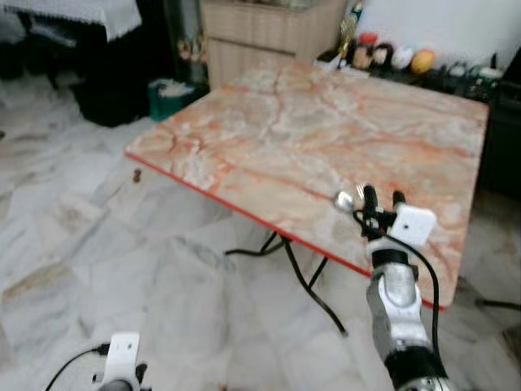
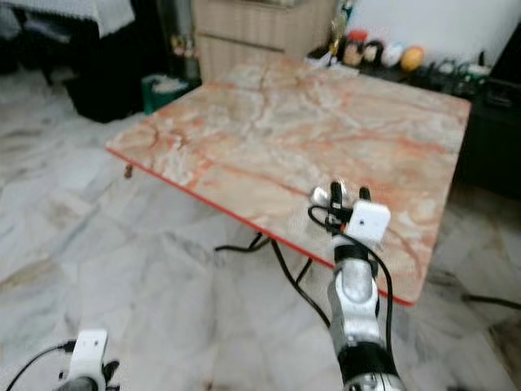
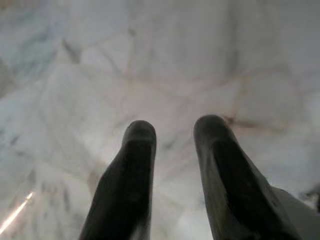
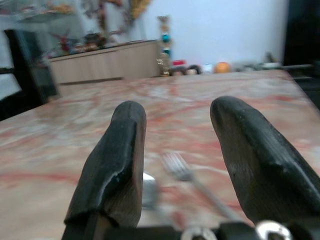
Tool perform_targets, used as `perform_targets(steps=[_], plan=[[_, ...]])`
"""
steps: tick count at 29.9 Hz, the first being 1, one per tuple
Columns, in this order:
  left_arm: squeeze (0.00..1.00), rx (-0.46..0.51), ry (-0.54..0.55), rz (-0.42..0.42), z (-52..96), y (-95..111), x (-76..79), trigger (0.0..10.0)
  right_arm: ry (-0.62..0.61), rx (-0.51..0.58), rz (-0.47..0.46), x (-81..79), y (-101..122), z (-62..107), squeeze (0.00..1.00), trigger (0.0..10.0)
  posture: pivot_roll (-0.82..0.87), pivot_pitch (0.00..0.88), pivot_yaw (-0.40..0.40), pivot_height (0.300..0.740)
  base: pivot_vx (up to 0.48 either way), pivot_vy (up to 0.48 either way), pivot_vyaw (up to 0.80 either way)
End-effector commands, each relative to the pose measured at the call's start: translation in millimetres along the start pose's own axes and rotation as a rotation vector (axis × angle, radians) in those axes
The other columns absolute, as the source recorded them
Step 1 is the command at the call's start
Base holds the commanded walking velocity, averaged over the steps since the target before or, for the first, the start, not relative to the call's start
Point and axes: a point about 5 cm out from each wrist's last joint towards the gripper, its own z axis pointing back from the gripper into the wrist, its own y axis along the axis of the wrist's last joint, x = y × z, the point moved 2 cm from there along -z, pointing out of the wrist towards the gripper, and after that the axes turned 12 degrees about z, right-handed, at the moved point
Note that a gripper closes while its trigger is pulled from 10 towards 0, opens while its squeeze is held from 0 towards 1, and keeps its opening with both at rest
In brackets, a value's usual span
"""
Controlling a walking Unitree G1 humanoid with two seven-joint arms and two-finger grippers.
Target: Setting the table
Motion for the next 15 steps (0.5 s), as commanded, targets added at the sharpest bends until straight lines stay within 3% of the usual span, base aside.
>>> perform_targets(steps=[1, 15], plan=[[0.0, -0.013, 0.017, 0.005, 0.7, -1.9, -6.9, 10.0, 0.005, 0.018, -0.011, -4.3, 5.4, -2.6, 0.0, 10.0, 0.11, 0.0, 0.001, 0.74, 0.255, 0.0, 0.0], [0.0, -0.014, 0.018, 0.014, 0.5, -2.6, -4.4, 10.0, 0.02, 0.014, -0.004, -4.0, 5.6, -2.8, 0.0, 10.0, 0.1, 0.0, -0.004, 0.74, 0.257, 0.0, 0.0]])
